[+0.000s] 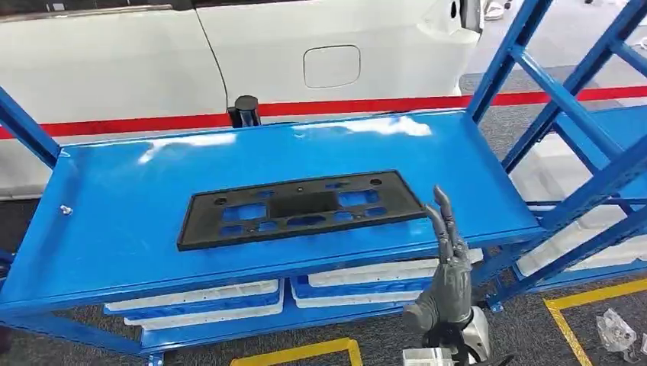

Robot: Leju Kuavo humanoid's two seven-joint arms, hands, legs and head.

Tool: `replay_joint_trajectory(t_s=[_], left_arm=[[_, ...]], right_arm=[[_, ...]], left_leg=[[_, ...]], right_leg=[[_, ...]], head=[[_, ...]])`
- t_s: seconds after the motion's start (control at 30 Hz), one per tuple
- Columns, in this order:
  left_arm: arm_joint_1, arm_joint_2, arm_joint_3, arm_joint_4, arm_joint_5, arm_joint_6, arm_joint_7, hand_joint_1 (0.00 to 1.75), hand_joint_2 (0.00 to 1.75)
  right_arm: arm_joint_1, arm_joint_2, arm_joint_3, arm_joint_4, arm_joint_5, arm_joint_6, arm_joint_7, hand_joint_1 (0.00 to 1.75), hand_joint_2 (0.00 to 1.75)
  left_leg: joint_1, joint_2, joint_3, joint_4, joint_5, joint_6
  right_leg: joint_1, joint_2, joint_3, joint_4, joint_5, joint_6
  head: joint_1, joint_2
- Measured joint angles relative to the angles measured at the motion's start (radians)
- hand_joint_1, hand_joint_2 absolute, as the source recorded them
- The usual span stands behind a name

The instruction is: Take the parts from the cabinet and place them on the table.

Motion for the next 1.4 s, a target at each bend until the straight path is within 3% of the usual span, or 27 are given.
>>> replay_joint_trajectory(t_s=[0.03, 0.07, 0.1, 0.13, 0.17, 0.2, 0.23, 0.27, 0.3, 0.33, 0.37, 0.7, 0.97, 1.07, 1.23, 1.4], left_arm=[[-0.001, 0.000, 0.003, 0.000, 0.002, 0.001, 0.002, 0.00, 0.00], [0.000, -0.002, 0.004, 0.000, 0.002, 0.001, 0.003, 0.00, 0.00], [0.000, -0.002, 0.004, 0.000, 0.002, 0.001, 0.006, 0.00, 0.00], [0.001, -0.002, 0.004, 0.000, 0.001, 0.001, 0.009, 0.00, 0.00], [0.000, -0.002, 0.004, 0.000, -0.001, 0.001, 0.011, 0.00, 0.00], [0.002, -0.003, 0.004, 0.001, -0.003, 0.000, 0.015, 0.00, 0.00], [0.002, -0.005, 0.004, 0.003, -0.007, -0.003, 0.019, 0.00, 0.00], [0.002, -0.005, 0.004, 0.003, -0.010, -0.003, 0.020, 0.00, 0.00], [0.001, -0.006, 0.004, 0.004, -0.011, -0.003, 0.023, 0.00, 0.00], [0.004, -0.007, 0.004, 0.004, -0.012, -0.003, 0.026, 0.00, 0.00], [0.005, -0.008, 0.003, 0.004, -0.013, -0.003, 0.026, 0.00, 0.00], [0.002, -0.008, -0.005, 0.004, -0.022, -0.003, 0.021, 0.00, 0.00], [0.004, -0.012, -0.006, 0.005, -0.028, 0.010, 0.018, 0.00, 0.00], [0.003, -0.024, -0.005, 0.004, 0.000, 0.010, -0.015, 0.00, 0.00], [0.002, -0.035, -0.005, 0.004, 0.008, 0.014, -0.004, 0.00, 0.00], [0.002, -0.035, -0.005, 0.005, 0.008, 0.014, 0.002, 0.00, 0.00]], right_arm=[[0.001, 0.002, 0.000, 0.000, 0.020, -0.014, 0.009, 0.00, 0.00], [0.001, 0.002, -0.001, 0.000, 0.035, -0.027, 0.015, 0.00, 0.00], [0.001, 0.003, -0.002, 0.000, 0.051, -0.040, 0.022, 0.00, 0.00], [0.002, 0.004, -0.002, 0.000, 0.067, -0.052, 0.029, 0.00, 0.00], [0.002, 0.004, -0.002, 0.001, 0.082, -0.063, 0.034, 0.00, 0.00], [0.003, 0.004, -0.002, 0.001, 0.107, -0.076, 0.044, 0.00, 0.00], [0.006, 0.004, -0.003, 0.003, 0.127, -0.090, 0.051, 0.00, 0.00], [0.005, 0.004, -0.003, 0.005, 0.146, -0.099, 0.059, 0.00, 1.75], [0.005, 0.005, -0.003, 0.005, 0.164, -0.105, 0.065, 0.00, 1.75], [0.006, 0.004, -0.003, 0.005, 0.193, -0.123, 0.076, 0.00, 1.75], [0.005, 0.004, -0.003, 0.006, 0.222, -0.137, 0.088, 0.00, 1.75], [0.017, -0.025, 0.023, 0.022, 0.373, -0.178, 0.164, 0.00, 1.75], [0.041, -0.059, 0.037, 0.029, 0.445, -0.190, 0.206, 0.00, 1.75], [0.044, -0.071, 0.036, 0.037, 0.547, -0.191, 0.282, 0.00, 1.75], [0.046, -0.105, 0.024, 0.075, 0.702, -0.197, 0.430, 0.00, 1.75], [0.054, -0.121, 0.001, 0.098, 0.777, -0.212, 0.476, 0.00, 1.75]], left_leg=[[-0.004, -0.004, 0.007, -0.001, -0.009, 0.003], [-0.007, -0.008, 0.017, -0.001, -0.019, 0.005], [-0.010, -0.012, 0.029, -0.001, -0.029, 0.007], [-0.013, -0.015, 0.045, -0.001, -0.040, 0.007], [-0.016, -0.016, 0.061, -0.002, -0.051, 0.007], [-0.016, -0.017, 0.067, -0.006, -0.061, 0.006], [-0.017, -0.018, 0.082, 0.000, -0.070, 0.003], [-0.019, -0.022, 0.081, -0.003, -0.075, -0.002], [-0.020, -0.020, 0.083, -0.005, -0.079, -0.008], [-0.022, -0.018, 0.085, 0.004, -0.078, -0.010], [-0.022, -0.014, 0.098, -0.009, -0.082, 0.011], [-0.022, -0.010, 0.116, -0.032, -0.091, -0.008], [-0.022, -0.010, 0.118, -0.033, -0.092, -0.013], [-0.023, -0.009, 0.118, -0.033, -0.092, -0.013], [-0.024, -0.009, 0.118, -0.033, -0.092, -0.013], [-0.025, -0.009, 0.118, -0.033, -0.092, -0.013]], right_leg=[[0.004, 0.000, -0.043, 0.030, -0.048, -0.017], [0.008, 0.000, -0.077, 0.037, -0.092, -0.027], [0.010, 0.000, -0.099, 0.020, -0.105, -0.028], [0.013, 0.000, -0.107, -0.020, -0.086, -0.019], [0.016, 0.000, -0.106, -0.076, -0.031, -0.007], [0.021, -0.003, -0.105, -0.143, 0.057, 0.010], [0.025, -0.006, -0.108, -0.160, 0.137, 0.011], [0.028, -0.014, -0.105, -0.169, 0.136, -0.008], [0.037, -0.012, -0.096, -0.175, 0.153, -0.017], [0.029, -0.008, -0.087, -0.186, 0.180, -0.032], [0.026, -0.008, -0.079, -0.187, 0.179, -0.023], [0.031, -0.007, -0.073, -0.187, 0.166, -0.042], [0.031, -0.007, -0.070, -0.186, 0.166, -0.043], [0.030, -0.007, -0.070, -0.187, 0.166, -0.043], [0.029, -0.007, -0.070, -0.188, 0.166, -0.043], [0.029, -0.006, -0.070, -0.188, 0.166, -0.043]], head=[[0.000, 0.000], [0.000, 0.000], [0.000, 0.000], [0.000, 0.000], [0.001, 0.000], [0.001, 0.000], [-0.004, 0.000], [0.001, 0.000], [0.004, 0.000], [0.003, 0.000], [0.001, 0.000], [-0.001, 0.000], [0.000, 0.000], [-0.001, 0.000], [0.000, 0.000], [-0.001, 0.000]])
